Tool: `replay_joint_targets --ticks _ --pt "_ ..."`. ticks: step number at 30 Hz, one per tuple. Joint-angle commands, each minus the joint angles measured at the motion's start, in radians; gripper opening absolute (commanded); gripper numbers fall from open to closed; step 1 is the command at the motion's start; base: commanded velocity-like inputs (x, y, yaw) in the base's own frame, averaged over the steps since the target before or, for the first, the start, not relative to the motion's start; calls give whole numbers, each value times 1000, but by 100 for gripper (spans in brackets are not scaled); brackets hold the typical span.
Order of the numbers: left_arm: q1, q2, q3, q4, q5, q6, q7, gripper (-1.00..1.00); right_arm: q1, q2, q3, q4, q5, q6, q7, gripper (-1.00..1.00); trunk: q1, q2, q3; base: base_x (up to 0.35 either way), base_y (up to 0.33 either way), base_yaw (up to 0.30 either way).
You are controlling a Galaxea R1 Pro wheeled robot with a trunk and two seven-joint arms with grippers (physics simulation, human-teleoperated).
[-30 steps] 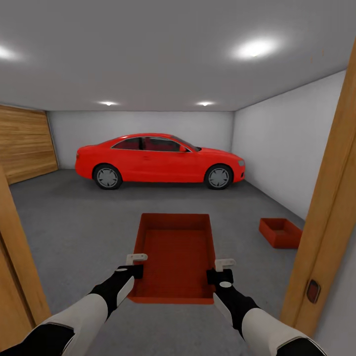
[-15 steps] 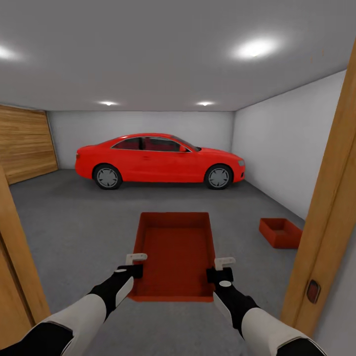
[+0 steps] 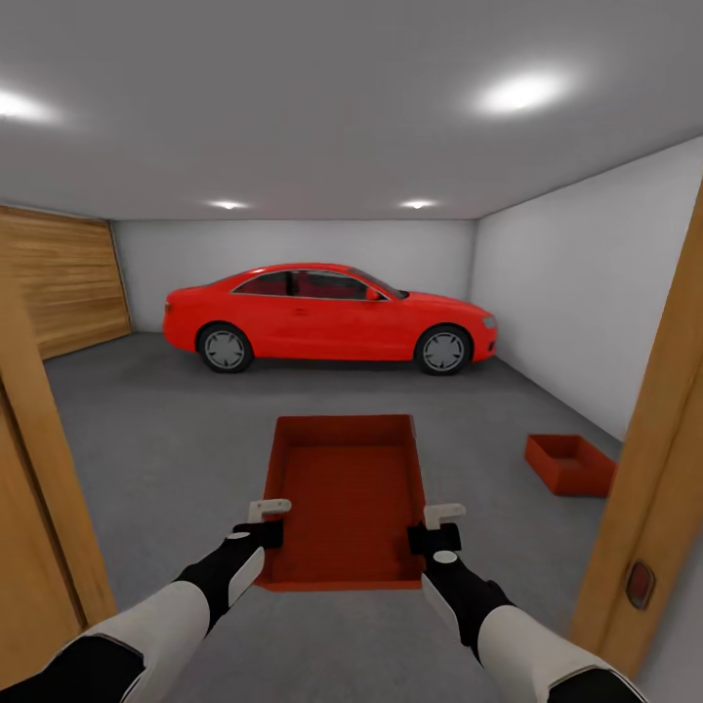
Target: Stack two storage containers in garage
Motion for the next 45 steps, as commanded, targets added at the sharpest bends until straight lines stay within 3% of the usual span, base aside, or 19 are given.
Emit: replay_joint_targets --ticks 1,8,9,36,45 --pt "-1 1 -3 -5 2 5 8 -100 -1 -5 13 7 -12 -5 -10 -100 0 -1 -1 0 0 257" --pt "-1 1 -4 -6 5 2 8 -100 -1 -6 7 4 -3 -5 -10 -100 0 -1 -1 0 0 79" --pt "-1 1 147 -6 -169 2 8 -100 -1 -6 27 47 -89 -5 -10 -100 0 -1 -1 0 0 6" --pt "-1 1 146 -6 -170 1 10 -100 -1 -5 27 47 -89 -5 -10 -100 0 -1 -1 28 0 0" --pt "-1 1 146 -6 -170 1 10 -100 -1 -5 28 47 -89 -5 -10 -100 0 -1 -1 281 0 0"
